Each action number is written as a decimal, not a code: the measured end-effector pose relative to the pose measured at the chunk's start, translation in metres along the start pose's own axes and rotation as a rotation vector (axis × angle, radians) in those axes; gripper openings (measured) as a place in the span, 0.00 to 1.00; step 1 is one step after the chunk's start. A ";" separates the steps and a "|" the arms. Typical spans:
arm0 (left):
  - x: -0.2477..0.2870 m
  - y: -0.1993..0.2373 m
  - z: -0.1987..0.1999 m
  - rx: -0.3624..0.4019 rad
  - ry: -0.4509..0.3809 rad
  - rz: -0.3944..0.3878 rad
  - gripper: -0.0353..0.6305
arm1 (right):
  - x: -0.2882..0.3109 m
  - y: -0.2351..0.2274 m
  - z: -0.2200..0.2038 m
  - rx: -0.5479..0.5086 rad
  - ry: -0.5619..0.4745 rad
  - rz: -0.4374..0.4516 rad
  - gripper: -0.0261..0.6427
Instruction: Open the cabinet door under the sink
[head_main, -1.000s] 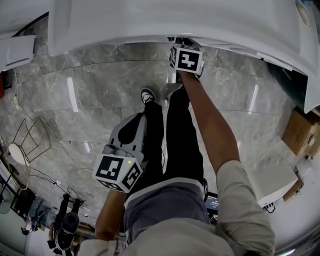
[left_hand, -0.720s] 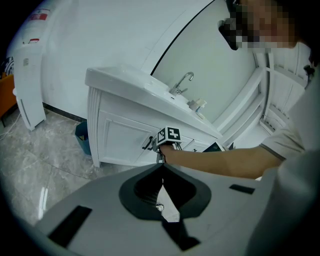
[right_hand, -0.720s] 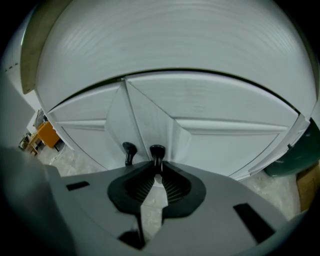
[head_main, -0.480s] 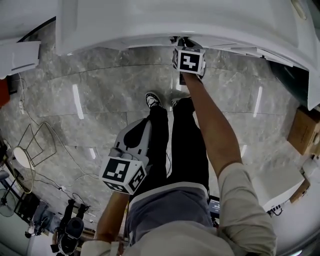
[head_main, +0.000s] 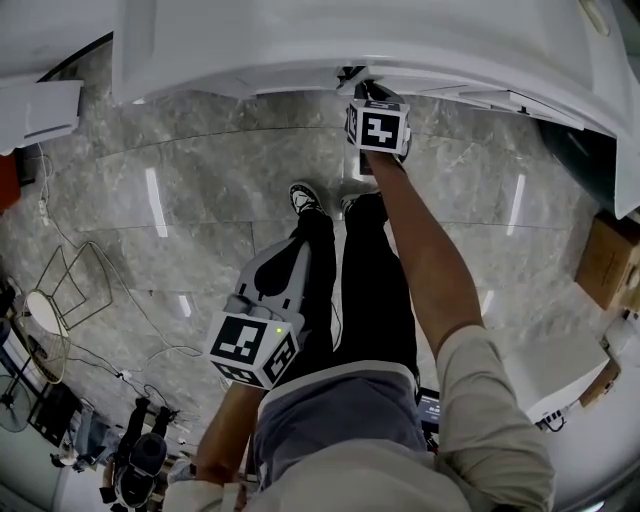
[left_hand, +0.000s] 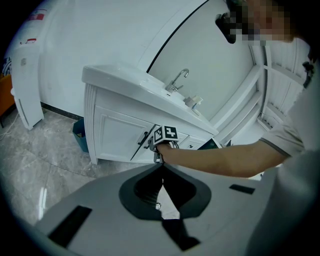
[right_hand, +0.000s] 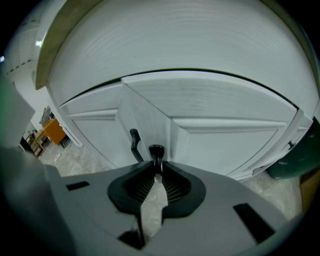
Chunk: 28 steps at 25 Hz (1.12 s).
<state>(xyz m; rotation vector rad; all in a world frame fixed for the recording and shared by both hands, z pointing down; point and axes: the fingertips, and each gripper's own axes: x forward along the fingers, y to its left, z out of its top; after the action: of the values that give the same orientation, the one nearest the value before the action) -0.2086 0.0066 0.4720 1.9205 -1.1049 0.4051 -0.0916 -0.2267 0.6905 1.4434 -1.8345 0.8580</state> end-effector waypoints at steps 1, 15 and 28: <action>0.000 -0.001 0.000 -0.001 0.001 -0.001 0.05 | -0.001 0.000 -0.001 0.011 0.000 0.005 0.12; 0.007 -0.003 0.004 0.006 0.009 0.002 0.05 | -0.014 0.001 -0.018 -0.078 0.003 0.035 0.12; 0.015 -0.006 0.018 0.021 0.011 -0.005 0.05 | -0.029 -0.001 -0.042 -0.162 0.013 0.056 0.12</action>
<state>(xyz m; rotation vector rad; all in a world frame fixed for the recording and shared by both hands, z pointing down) -0.1973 -0.0149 0.4676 1.9370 -1.0924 0.4260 -0.0814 -0.1763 0.6918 1.2891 -1.8963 0.7258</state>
